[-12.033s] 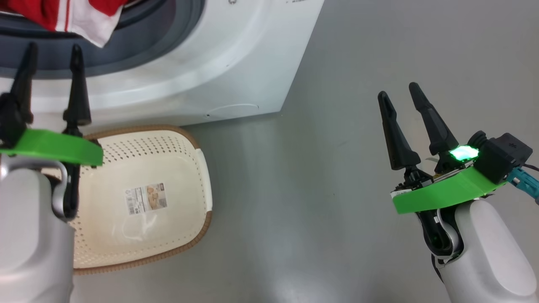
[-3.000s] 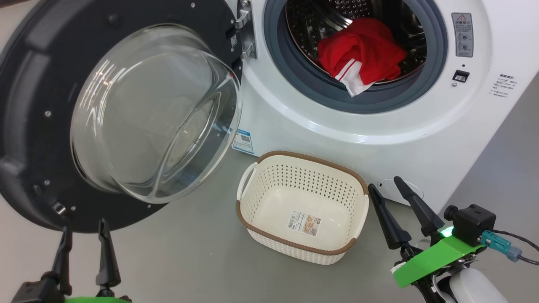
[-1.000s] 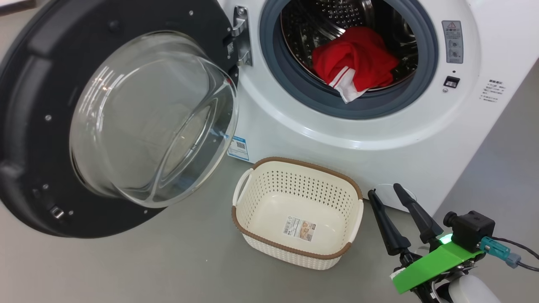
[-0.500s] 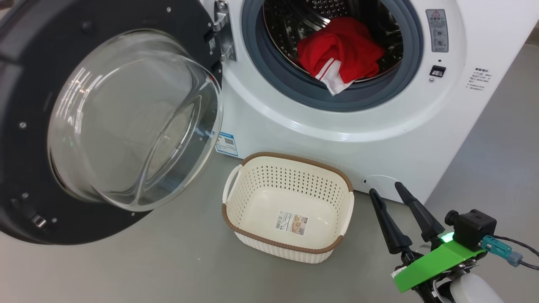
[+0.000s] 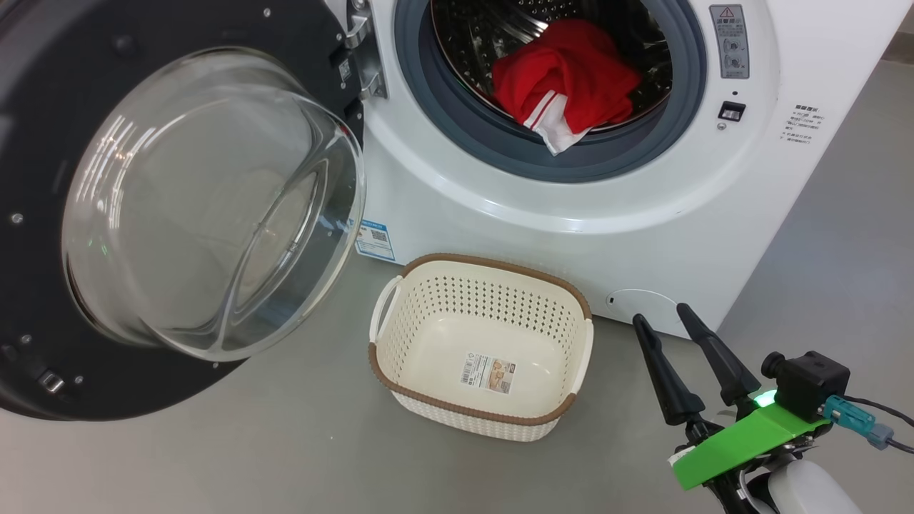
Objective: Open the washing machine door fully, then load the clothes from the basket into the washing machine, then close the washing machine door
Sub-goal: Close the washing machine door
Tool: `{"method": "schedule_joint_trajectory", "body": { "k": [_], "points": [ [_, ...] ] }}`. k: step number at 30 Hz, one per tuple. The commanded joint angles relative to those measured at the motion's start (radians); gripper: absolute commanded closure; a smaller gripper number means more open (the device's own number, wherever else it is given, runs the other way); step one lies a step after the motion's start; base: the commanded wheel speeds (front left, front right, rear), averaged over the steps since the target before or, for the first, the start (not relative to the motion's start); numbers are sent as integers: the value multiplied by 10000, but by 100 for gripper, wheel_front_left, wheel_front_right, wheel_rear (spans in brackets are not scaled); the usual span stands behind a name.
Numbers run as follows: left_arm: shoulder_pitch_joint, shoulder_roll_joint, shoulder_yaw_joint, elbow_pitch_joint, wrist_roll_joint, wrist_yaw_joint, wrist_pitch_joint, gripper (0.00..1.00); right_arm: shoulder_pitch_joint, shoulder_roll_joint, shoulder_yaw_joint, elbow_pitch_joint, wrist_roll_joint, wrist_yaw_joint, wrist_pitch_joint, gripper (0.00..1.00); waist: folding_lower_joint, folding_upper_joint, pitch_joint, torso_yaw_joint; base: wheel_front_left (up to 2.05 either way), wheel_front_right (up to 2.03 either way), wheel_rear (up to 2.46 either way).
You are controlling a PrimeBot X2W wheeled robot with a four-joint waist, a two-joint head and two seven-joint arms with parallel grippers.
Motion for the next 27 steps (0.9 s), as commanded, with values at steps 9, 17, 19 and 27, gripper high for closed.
{"method": "schedule_joint_trajectory", "body": {
  "k": [9, 17, 19, 27],
  "points": [
    [119, 533, -175, -504, 33, 286, 741, 100, -282, 0, 110, -281, -121, 16, -48, 0, 0, 0, -54, 5, 0, 0, 0],
    [498, 506, -572, -887, 121, 468, 1463, 100, -245, 28, 147, -242, -103, 16, -48, 0, 0, 0, -135, -45, 0, 0, 0],
    [599, 501, -663, -997, 118, 475, 1659, 100, -234, 32, 157, -235, -99, 16, -48, 0, 0, 0, -146, -57, 0, 0, 0],
    [1101, 412, -1130, -1623, -5, 293, 2704, 100, -201, 63, 172, -214, -83, 16, -48, 0, 0, 0, -232, -73, 0, 0, 0]
  ]
}}
